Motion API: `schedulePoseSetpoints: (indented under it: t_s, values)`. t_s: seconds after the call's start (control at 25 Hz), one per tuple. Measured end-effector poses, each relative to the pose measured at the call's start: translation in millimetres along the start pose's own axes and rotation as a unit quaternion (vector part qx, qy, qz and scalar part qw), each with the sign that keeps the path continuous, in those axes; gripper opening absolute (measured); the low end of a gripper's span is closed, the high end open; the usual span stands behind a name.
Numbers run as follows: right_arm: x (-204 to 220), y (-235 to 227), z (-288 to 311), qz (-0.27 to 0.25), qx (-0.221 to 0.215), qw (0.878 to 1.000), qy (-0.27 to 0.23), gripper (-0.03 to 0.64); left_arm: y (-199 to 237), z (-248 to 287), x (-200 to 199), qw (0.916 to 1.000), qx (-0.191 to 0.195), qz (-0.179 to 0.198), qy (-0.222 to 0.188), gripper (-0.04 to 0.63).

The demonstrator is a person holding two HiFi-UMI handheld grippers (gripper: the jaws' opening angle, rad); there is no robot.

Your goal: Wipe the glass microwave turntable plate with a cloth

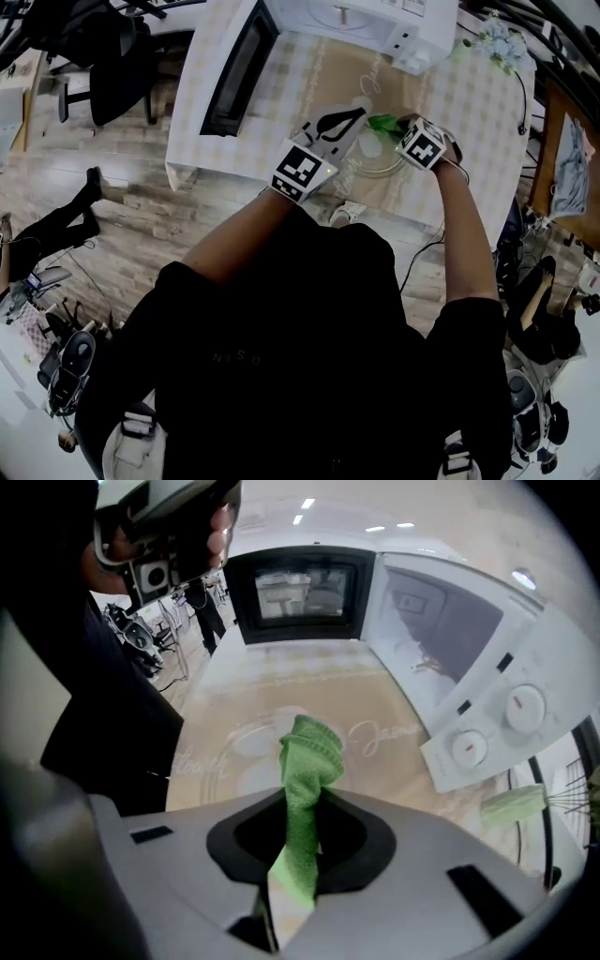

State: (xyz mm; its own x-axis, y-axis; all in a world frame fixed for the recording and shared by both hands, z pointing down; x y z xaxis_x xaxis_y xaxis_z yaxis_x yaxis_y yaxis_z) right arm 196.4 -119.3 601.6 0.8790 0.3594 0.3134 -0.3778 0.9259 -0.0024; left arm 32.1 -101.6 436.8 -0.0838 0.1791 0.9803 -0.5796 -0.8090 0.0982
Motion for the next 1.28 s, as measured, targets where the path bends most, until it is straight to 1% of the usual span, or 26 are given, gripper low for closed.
schedulePoseSetpoints:
  t_s: [0.12,0.2,0.4,0.56,0.68,0.76,0.88,0.96,1.12,1.28]
  values:
    - [-12,-29,-5,0.000,0.047,0.999,-0.014,0.072,7,4,0,1.0000,-0.007,-0.001,0.000,0.020]
    - [-19,-44,-3,0.002,0.069,0.997,-0.019,0.074,12,6,1,0.9999,-0.012,-0.001,0.001,0.020]
    - [-28,-68,17,0.007,0.108,0.994,-0.020,0.074,20,9,7,0.9998,-0.018,-0.005,0.008,0.020]
    - [-30,-74,36,-0.012,0.136,0.991,-0.005,0.074,24,5,15,0.9995,-0.025,-0.012,0.015,0.020]
    - [-26,-65,56,-0.039,0.121,0.992,0.021,0.074,27,0,23,0.9991,-0.032,-0.018,0.022,0.020]
    - [-24,-57,65,-0.049,0.112,0.992,0.029,0.074,29,-4,27,0.9988,-0.035,-0.022,0.026,0.020]
    - [-25,-52,70,-0.042,0.100,0.994,0.030,0.074,32,-7,31,0.9985,-0.039,-0.022,0.031,0.020]
    - [-26,-48,70,-0.033,0.077,0.996,0.029,0.072,32,-7,31,0.9986,-0.038,-0.019,0.031,0.020]
    - [-30,-33,71,-0.030,0.017,0.999,0.034,0.071,31,-5,29,0.9989,-0.034,-0.020,0.026,0.020]
    - [-32,-16,71,-0.028,-0.024,0.999,0.040,0.069,26,-4,27,0.9992,-0.028,-0.018,0.024,0.020]
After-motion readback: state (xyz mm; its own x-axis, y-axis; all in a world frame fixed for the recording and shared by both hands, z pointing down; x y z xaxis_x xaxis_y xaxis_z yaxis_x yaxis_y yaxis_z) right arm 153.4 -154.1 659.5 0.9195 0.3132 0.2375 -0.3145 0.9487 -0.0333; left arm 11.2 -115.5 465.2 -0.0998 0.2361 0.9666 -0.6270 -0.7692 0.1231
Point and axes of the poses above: the fingertips, and each gripper's own axes: z forward along the fingers, y to its left, x out of its underside, the point moved 6 cm from there along -z, backward along the fingers
